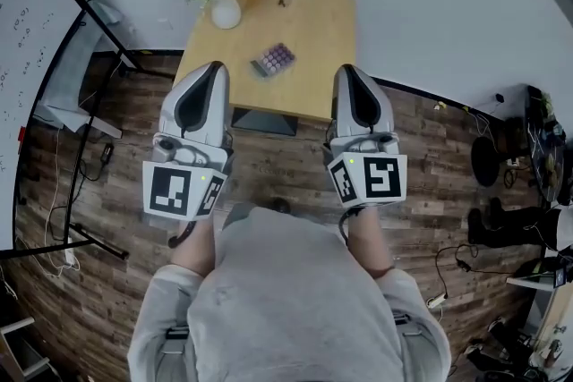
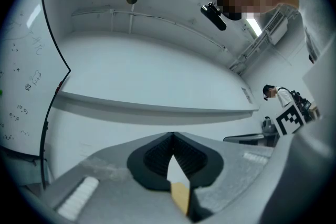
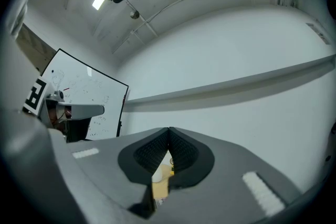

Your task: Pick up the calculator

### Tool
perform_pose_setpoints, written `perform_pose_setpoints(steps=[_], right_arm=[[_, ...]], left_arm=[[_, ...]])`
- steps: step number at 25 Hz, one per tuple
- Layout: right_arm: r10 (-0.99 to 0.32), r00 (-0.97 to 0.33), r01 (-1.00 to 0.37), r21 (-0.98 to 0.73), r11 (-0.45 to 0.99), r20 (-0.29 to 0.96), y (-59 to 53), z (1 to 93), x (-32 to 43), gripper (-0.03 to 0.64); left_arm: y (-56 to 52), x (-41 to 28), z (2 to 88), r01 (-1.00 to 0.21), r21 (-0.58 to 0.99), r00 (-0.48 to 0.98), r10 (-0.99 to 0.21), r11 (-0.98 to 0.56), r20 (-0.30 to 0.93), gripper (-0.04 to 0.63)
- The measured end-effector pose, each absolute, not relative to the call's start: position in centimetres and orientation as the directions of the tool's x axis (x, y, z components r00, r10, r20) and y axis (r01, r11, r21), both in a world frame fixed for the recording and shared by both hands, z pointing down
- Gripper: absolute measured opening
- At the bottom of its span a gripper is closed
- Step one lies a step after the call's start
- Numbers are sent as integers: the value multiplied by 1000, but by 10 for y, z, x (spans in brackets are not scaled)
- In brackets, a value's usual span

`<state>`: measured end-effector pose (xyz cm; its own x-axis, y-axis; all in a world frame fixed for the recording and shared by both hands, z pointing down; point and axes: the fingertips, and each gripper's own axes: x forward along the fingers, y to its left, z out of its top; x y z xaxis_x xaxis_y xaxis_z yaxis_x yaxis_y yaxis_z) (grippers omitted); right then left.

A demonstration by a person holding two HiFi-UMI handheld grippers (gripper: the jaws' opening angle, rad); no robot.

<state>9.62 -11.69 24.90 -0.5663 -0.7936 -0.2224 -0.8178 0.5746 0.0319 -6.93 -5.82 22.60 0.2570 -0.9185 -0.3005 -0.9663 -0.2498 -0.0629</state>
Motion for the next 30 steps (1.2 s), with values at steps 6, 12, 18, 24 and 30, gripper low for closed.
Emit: perform_pose_setpoints(steps=[6, 12, 18, 24, 30], right_arm=[[-782, -588, -803, 29, 596, -206, -138, 254, 86, 2], [-780, -597, -797, 28, 603, -187, -168, 262, 72, 2], [-783, -599, -797, 22, 604, -168, -212, 266, 55, 2], [-788, -595, -799, 12, 601, -156, -262, 273, 37, 2], [-799, -584, -808, 5, 590, -143, -308, 279, 26, 2]], left_arm=[[-76, -75, 234, -971, -54, 239, -930, -233, -278, 5], [-106, -87, 245, -972, -41, 234, -938, -231, -256, 5], [-151, -103, 248, -972, -26, 234, -942, -235, -242, 5], [-199, -125, 257, -973, -3, 224, -949, -230, -223, 5], [-248, -140, 264, -971, 12, 231, -950, -239, -209, 5]])
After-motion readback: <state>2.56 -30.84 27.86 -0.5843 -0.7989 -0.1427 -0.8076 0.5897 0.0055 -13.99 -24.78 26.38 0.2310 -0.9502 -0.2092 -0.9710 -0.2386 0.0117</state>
